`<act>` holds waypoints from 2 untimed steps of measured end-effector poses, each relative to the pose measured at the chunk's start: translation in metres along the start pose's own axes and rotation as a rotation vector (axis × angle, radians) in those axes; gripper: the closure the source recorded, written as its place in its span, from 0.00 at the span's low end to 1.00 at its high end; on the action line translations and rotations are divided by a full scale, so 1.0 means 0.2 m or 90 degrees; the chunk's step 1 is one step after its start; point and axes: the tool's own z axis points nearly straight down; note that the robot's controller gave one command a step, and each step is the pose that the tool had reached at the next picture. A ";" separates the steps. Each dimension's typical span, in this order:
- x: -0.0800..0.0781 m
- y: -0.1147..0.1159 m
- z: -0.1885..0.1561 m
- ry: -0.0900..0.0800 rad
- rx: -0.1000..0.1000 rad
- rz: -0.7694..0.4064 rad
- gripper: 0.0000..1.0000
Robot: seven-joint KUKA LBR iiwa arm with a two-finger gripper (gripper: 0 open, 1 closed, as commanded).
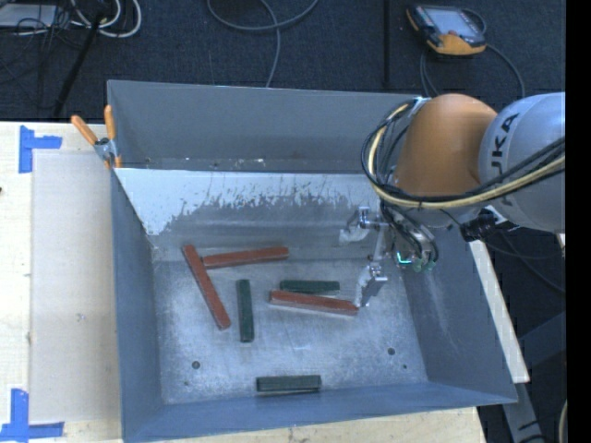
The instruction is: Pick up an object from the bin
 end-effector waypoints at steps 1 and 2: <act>-0.01 0.00 -0.02 -0.005 0.000 0.000 0.00; -0.08 -0.01 0.37 -0.016 0.001 0.016 1.00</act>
Offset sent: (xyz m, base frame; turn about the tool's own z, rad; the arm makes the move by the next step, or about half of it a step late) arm 0.0095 -0.0014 -0.0808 0.0261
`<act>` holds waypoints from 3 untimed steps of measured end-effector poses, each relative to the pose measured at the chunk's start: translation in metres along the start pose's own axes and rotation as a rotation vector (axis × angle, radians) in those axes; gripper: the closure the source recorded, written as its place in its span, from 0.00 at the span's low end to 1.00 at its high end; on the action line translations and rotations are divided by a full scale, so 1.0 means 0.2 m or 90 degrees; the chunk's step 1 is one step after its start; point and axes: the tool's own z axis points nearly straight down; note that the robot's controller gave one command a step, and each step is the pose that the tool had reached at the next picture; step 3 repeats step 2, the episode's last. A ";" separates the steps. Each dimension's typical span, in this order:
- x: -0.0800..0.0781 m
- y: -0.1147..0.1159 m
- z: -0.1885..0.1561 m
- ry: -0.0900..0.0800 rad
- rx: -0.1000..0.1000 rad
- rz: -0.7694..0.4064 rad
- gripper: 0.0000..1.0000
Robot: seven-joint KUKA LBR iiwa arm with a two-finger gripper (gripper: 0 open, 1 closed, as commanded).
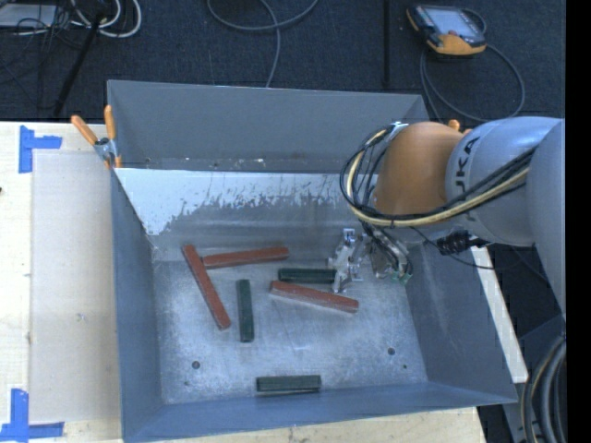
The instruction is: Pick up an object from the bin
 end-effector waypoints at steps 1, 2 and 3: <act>0.00 0.00 0.00 0.000 0.000 0.000 1.00; -0.03 -0.01 -0.82 0.007 0.000 -0.007 1.00; -0.03 -0.01 -0.82 0.007 0.000 -0.007 1.00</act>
Offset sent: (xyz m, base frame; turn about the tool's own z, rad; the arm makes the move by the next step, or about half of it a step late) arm 0.0022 -0.0027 0.1625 -0.0113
